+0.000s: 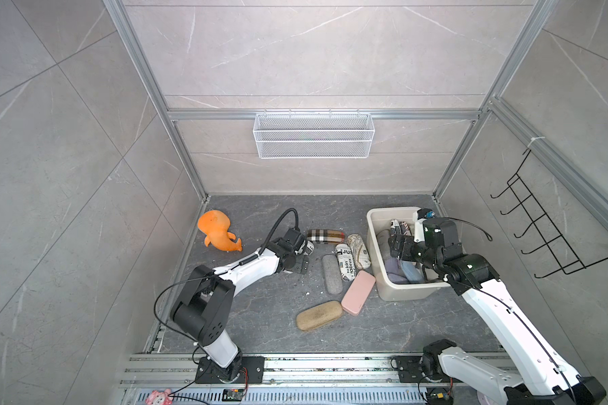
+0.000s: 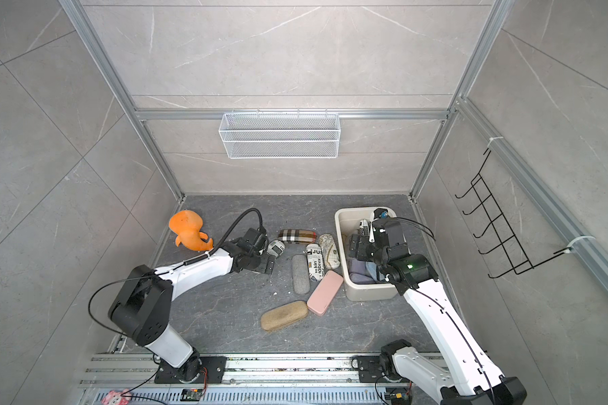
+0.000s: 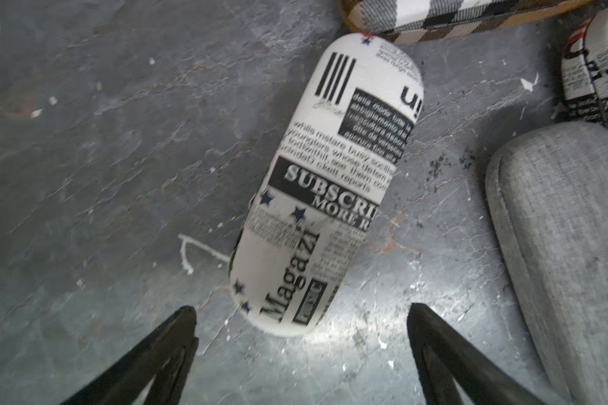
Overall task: Put the glasses cases into the storage boxes
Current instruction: Pick up the glasses case at the center of the board.
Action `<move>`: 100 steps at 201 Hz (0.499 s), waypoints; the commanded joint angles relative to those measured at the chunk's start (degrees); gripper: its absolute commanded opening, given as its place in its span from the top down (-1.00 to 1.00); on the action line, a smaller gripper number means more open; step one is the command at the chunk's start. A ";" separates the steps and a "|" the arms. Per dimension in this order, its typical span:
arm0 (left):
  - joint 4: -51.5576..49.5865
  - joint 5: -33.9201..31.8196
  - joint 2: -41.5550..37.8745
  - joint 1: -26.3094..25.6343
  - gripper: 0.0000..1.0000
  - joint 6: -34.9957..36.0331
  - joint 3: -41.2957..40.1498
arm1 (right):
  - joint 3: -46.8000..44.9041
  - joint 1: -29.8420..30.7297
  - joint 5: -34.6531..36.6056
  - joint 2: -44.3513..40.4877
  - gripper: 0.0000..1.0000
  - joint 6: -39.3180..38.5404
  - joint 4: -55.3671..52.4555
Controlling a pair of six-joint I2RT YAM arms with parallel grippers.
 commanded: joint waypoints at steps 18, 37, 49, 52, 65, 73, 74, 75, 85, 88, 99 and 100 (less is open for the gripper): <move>-4.28 2.39 7.03 1.61 -0.75 6.80 9.42 | 1.16 0.35 -0.69 -1.55 -0.79 -3.35 -1.58; -4.81 1.47 9.09 1.61 -0.75 6.66 10.84 | 1.20 0.39 -1.08 -2.56 -0.79 -3.52 -1.54; -5.36 0.95 10.21 1.61 -0.74 6.68 11.42 | 0.70 0.38 -1.49 -2.82 -0.79 -3.50 -1.16; -5.45 0.78 10.48 1.61 -0.73 6.77 11.56 | 0.53 0.35 -1.54 -2.90 -0.79 -3.45 -0.97; -5.81 0.17 11.41 1.61 -0.72 7.22 11.87 | -0.01 0.34 -1.89 -3.00 -0.79 -3.15 -0.81; -6.05 0.12 11.77 1.61 -0.72 7.62 12.17 | -0.08 0.41 -2.05 -3.04 -0.79 -3.32 -1.00; -6.10 0.12 11.82 1.61 -0.72 7.63 12.20 | -0.08 0.41 -2.07 -3.04 -0.79 -3.38 -1.09; -6.13 0.08 11.84 1.61 -0.72 7.67 12.22 | -0.08 0.41 -2.04 -3.04 -0.79 -3.37 -1.18; -6.70 0.05 12.19 1.61 -0.71 8.38 12.61 | 0.24 0.37 -1.61 -3.17 -0.79 -3.90 -1.76; -6.93 0.14 12.32 1.57 -0.71 8.56 12.73 | 0.19 0.35 -1.57 -3.29 -0.79 -4.02 -1.75; -7.62 0.69 12.56 1.60 -0.70 8.93 13.02 | -0.14 0.33 -1.55 -3.61 -0.79 -4.14 -1.50; -7.68 0.81 12.56 1.56 -0.70 8.94 12.98 | -0.19 0.33 -1.51 -3.63 -0.79 -4.15 -1.47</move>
